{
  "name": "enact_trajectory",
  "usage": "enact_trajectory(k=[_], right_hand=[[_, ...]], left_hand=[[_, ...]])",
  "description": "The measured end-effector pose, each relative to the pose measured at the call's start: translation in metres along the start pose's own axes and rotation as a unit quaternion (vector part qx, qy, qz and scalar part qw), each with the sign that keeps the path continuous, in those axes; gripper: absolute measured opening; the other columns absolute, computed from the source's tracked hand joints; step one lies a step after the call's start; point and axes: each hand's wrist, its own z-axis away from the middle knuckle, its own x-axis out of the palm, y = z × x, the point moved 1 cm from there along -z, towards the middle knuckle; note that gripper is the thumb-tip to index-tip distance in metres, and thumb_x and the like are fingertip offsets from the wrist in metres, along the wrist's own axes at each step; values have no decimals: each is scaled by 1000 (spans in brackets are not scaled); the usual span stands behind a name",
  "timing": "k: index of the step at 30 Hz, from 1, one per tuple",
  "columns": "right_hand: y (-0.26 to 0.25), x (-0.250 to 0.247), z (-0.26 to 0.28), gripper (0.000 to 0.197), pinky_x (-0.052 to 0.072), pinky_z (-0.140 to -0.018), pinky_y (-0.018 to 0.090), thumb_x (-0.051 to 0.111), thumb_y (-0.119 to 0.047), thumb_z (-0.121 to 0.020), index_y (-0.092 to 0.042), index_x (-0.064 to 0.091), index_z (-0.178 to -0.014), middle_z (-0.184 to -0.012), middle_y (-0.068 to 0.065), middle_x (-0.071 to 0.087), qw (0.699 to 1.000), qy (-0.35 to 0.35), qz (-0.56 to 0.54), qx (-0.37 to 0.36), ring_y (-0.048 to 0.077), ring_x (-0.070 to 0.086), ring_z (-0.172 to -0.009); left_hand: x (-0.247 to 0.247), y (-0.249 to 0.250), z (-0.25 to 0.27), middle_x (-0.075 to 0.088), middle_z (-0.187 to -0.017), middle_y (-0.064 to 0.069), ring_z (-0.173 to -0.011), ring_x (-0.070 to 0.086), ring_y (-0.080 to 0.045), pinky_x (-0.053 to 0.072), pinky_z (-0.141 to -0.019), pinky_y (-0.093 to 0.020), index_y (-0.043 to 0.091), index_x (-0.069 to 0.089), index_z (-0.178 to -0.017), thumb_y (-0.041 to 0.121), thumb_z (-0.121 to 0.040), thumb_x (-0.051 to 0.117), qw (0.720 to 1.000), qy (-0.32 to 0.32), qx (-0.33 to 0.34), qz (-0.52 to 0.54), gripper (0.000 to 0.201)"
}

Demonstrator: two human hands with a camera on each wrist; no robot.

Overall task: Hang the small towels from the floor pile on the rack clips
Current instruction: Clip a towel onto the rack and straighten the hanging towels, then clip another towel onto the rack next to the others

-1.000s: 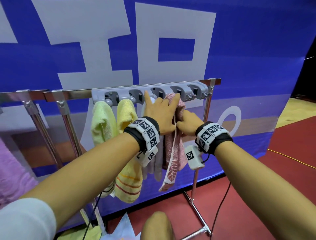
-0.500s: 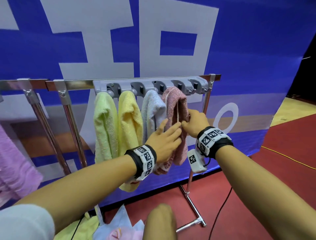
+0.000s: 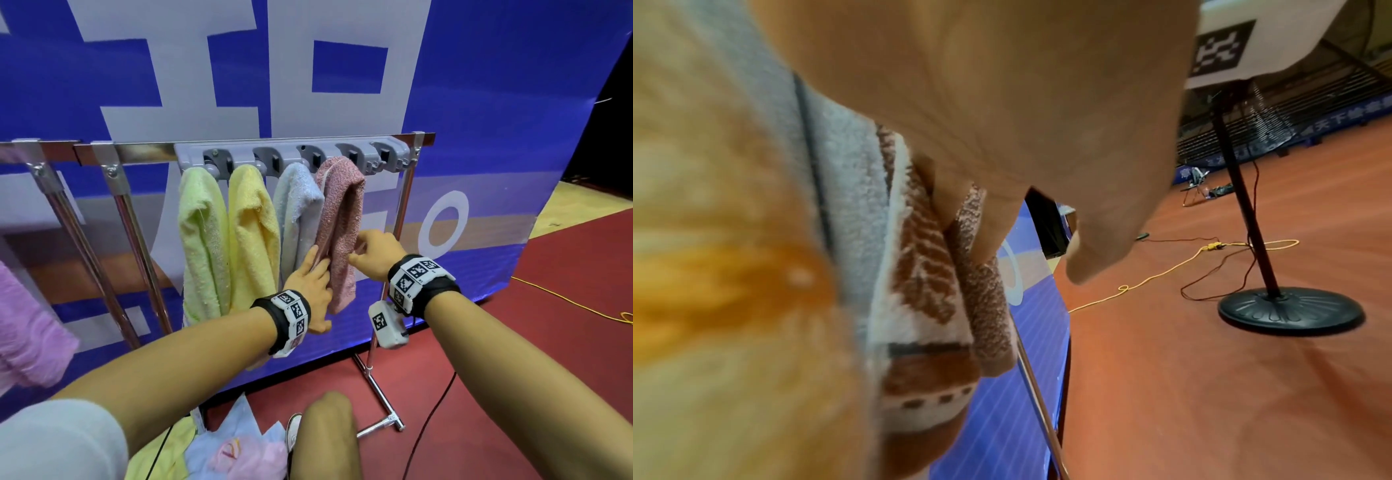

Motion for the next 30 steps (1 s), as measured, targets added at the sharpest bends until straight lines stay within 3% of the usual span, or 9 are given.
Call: enact_trajectory(k=[3, 6, 8, 11, 14, 18, 22, 27, 30], right_hand=[[-2, 3, 7, 15, 55, -79, 35, 65, -37, -83, -22, 63, -83, -92, 6, 71, 1000, -19, 21, 6, 27, 65, -89], [-4, 3, 15, 15, 54, -75, 32, 65, -39, -84, -24, 62, -85, -90, 7, 69, 999, -25, 37, -3, 26, 65, -87], [-8, 1, 23, 18, 56, -75, 34, 64, -41, -84, -24, 65, -90, -88, 4, 69, 998, -34, 54, -23, 24, 65, -86], [-24, 0, 39, 20, 55, -76, 35, 63, -40, -84, -23, 66, -94, -87, -4, 69, 993, -40, 77, -84, 21, 65, -86], [-47, 2, 54, 23, 54, -76, 35, 62, -38, -84, -21, 66, -100, -88, -7, 70, 984, -19, 74, -162, 18, 66, -84], [-83, 10, 70, 35, 50, -78, 36, 62, -37, -85, -19, 62, -115, -102, -1, 65, 961, 2, 92, -261, 21, 62, -94], [-115, 30, 84, 48, 51, -77, 37, 61, -39, -86, -20, 53, -129, -114, 0, 58, 941, 1, 100, -324, 22, 60, -100], [-150, 69, 97, 63, 52, -85, 45, 57, -47, -85, -20, 43, -141, -128, 4, 53, 941, -45, 110, -318, 28, 57, -112], [-166, 94, 101, 66, 51, -87, 41, 59, -46, -85, -19, 41, -143, -130, 4, 52, 940, -68, 116, -314, 28, 57, -113]], left_hand=[[-1, -3, 9, 32, -153, -17, -148, 9, -35, -31, -102, -62, 13, 47, -140, 59, -78, 51, 998, 43, 7, 38, 78], [-1, -7, 22, 46, -141, -17, -144, 27, -34, -1, -112, -67, 18, 60, -120, 51, -75, 54, 993, 88, 26, 76, 56], [-1, -10, 32, 53, -136, -16, -139, 37, -34, 19, -110, -66, 19, 65, -113, 51, -73, 55, 988, 124, 36, 89, 52], [-1, -16, 52, 49, -143, -17, -141, 35, -34, 26, -109, -64, 20, 61, -122, 52, -74, 57, 978, 180, 26, 103, 57], [1, -24, 76, 55, -136, -17, -136, 43, -35, 36, -103, -62, 22, 63, -118, 55, -70, 60, 971, 212, 19, 108, 58], [8, -36, 116, 50, -138, -19, -137, 39, -36, 36, -104, -58, 20, 60, -123, 57, -75, 52, 969, 219, -6, 116, 61], [17, -49, 157, 49, -138, -18, -136, 39, -36, 38, -101, -56, 20, 59, -117, 53, -76, 49, 970, 207, -29, 126, 53], [50, -58, 207, 50, -137, -18, -132, 43, -36, 42, -98, -55, 19, 57, -119, 56, -77, 47, 979, 137, -66, 136, 57], [71, -62, 239, 44, -146, -16, -138, 38, -34, 37, -104, -55, 24, 50, -134, 60, -80, 45, 979, 94, -118, 138, 65]])
